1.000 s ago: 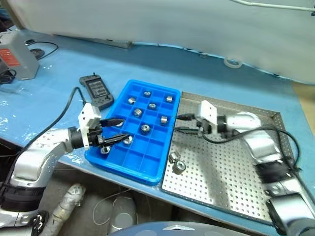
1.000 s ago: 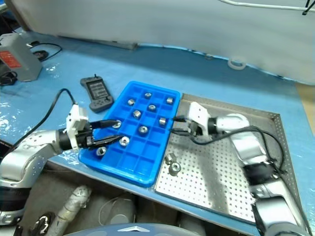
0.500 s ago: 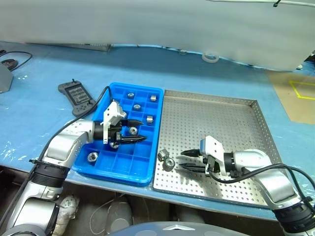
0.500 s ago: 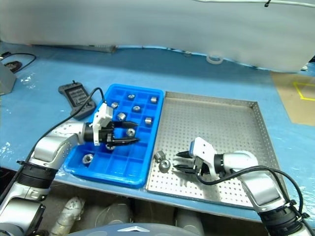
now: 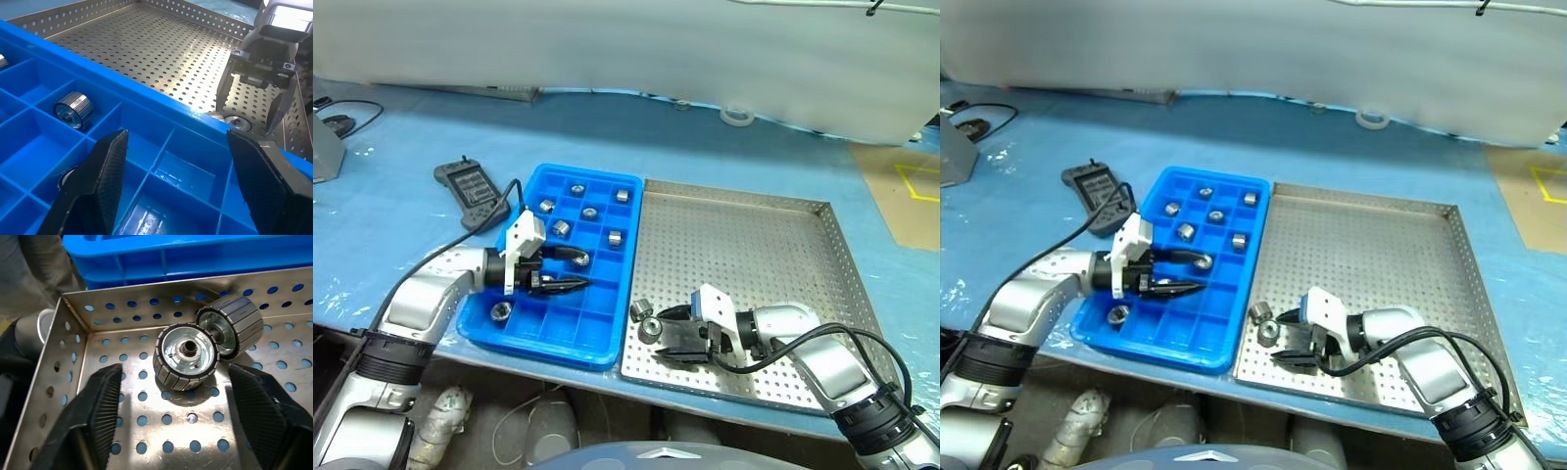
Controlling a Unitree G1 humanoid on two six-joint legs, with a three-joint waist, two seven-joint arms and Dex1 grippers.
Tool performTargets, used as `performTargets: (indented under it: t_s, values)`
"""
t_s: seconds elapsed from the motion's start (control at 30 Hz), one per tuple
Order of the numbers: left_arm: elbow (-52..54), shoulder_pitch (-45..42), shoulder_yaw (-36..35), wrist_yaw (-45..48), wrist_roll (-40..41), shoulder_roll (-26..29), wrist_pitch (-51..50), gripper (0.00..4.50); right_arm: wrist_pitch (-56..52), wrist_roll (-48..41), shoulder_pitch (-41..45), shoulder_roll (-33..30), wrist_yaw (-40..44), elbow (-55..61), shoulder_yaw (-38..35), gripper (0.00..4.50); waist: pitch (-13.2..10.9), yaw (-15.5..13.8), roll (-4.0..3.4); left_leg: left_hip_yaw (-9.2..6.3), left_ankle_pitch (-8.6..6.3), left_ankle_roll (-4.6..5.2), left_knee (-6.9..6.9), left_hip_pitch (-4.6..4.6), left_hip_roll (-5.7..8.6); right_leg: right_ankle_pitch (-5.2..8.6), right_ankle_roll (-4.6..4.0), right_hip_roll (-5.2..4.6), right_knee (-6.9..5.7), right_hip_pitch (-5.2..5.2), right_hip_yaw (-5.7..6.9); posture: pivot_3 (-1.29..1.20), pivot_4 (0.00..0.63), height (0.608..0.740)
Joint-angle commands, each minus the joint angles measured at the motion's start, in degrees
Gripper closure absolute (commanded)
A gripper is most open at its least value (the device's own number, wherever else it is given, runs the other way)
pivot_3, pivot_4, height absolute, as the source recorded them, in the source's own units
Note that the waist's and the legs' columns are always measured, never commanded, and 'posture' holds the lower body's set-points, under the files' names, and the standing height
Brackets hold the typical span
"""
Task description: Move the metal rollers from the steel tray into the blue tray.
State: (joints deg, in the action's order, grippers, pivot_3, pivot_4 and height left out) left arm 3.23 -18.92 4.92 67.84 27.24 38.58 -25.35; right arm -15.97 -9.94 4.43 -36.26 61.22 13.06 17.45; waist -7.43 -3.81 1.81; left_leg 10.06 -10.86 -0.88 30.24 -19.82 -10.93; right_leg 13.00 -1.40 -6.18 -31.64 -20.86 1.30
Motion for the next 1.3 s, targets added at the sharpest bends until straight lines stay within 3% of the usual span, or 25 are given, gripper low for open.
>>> performTargets:
  t_s: [0.03,0.4,1.0,1.1,1.17,1.3]
  values:
    - [2.12,0.02,-1.14,0.09,0.28,0.72,0.11,1.11,2.01,2.41,1.52,0.80,-1.09,-1.42,1.77,0.03,0.00,-0.05,-0.01,0.00,0.00,-0.01,0.00,0.01,0.00,0.00,0.00,0.00,-0.01,0.00,0.00,0.02,0.150,0.740]
    - [3.12,0.04,-0.99,-1.08,-0.27,0.68,-0.16,1.11,2.67,3.71,4.27,3.60,-2.53,-6.58,3.16,0.03,0.00,-0.16,-0.01,0.00,0.00,-0.01,0.00,-0.01,0.02,0.00,0.00,-0.01,0.00,0.01,0.00,0.02,0.150,0.740]
    - [1.58,-1.89,0.81,-1.98,-2.35,-1.81,0.95,1.11,-6.85,1.83,5.96,-1.00,-4.72,2.52,-1.66,0.03,0.01,-0.11,-0.02,0.01,0.06,-0.11,-0.01,-0.05,0.02,0.00,0.00,0.01,0.01,-0.04,-0.01,-0.01,0.150,0.740]
    - [1.54,-2.19,1.11,-2.06,-2.68,-2.33,0.90,1.11,-7.28,2.38,5.26,-0.33,-5.66,3.30,-0.34,0.53,0.01,-0.12,-0.01,0.02,0.06,-0.10,-0.01,-0.06,0.03,0.00,0.00,0.00,0.01,-0.05,-0.01,-0.02,0.150,0.740]
    - [1.50,-2.33,1.24,-1.97,-2.92,-2.52,0.88,1.11,-7.80,2.56,5.04,0.07,-6.08,3.63,0.41,1.20,0.01,-0.11,-0.02,0.02,0.06,-0.10,-0.01,-0.05,0.03,0.00,0.00,0.00,0.01,-0.05,-0.01,-0.02,0.150,0.740]
    - [1.57,-2.27,1.24,-1.87,-3.19,-2.65,0.86,1.11,-7.27,2.39,4.69,-0.41,-5.80,2.87,0.68,1.20,0.01,-0.13,-0.03,0.02,0.05,-0.09,-0.01,-0.05,0.03,0.00,0.00,0.00,0.01,-0.05,-0.02,-0.02,0.150,0.740]
